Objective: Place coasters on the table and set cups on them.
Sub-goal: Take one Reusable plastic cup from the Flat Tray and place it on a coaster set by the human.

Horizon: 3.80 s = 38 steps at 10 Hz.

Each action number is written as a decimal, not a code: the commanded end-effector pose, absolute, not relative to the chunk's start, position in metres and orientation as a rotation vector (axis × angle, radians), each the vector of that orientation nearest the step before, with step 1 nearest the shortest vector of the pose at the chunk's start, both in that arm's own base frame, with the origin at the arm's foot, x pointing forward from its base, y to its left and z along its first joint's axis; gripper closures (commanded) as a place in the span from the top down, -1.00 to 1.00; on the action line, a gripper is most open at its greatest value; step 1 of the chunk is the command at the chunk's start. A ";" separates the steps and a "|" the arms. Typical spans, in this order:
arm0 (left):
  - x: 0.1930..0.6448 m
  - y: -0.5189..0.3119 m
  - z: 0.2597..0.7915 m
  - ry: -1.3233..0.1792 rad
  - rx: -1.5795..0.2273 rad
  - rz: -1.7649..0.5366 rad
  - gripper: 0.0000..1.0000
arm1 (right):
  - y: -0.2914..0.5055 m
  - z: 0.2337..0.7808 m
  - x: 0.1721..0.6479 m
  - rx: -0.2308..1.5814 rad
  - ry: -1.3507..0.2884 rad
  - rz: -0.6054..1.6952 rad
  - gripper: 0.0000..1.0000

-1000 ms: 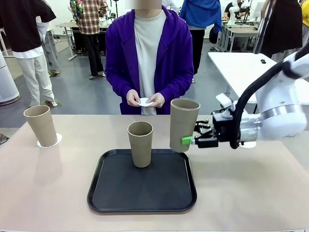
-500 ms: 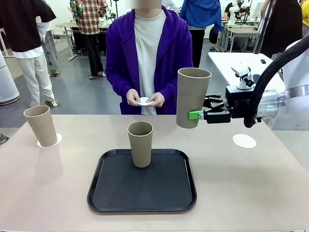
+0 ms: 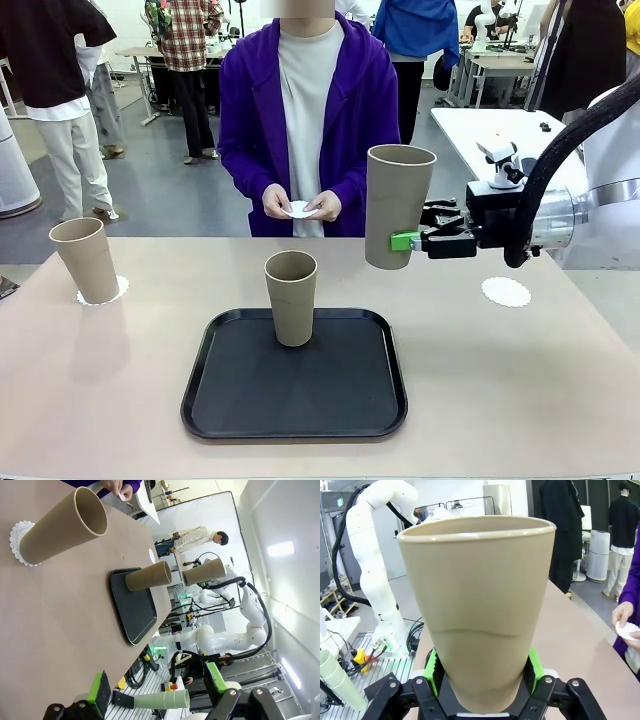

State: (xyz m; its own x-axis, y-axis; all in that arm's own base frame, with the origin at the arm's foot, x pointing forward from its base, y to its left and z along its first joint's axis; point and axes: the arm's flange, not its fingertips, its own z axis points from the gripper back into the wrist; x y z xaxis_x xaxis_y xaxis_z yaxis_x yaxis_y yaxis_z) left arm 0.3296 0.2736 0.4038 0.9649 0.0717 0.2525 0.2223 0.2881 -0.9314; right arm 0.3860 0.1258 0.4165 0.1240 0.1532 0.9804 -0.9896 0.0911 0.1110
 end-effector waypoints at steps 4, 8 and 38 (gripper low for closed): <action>0.329 0.275 0.406 -0.274 -1.286 -0.099 1.00 | 0.046 0.427 0.432 1.030 -1.082 1.145 0.59; 0.329 0.275 0.406 -0.274 -1.286 -0.099 1.00 | -0.052 0.425 0.483 0.965 -1.139 1.030 0.59; 0.329 0.275 0.406 -0.274 -1.286 -0.099 1.00 | -0.157 0.296 0.522 0.896 -1.147 1.054 0.59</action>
State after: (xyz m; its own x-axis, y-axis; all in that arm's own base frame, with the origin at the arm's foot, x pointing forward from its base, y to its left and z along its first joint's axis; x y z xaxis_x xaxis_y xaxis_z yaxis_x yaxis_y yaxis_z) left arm 0.3297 0.2737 0.4038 0.9649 0.0717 0.2525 0.2223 0.2883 -0.9314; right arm 0.5235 -0.1581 0.2914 0.0855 0.1849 0.9790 -0.9620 0.2709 0.0329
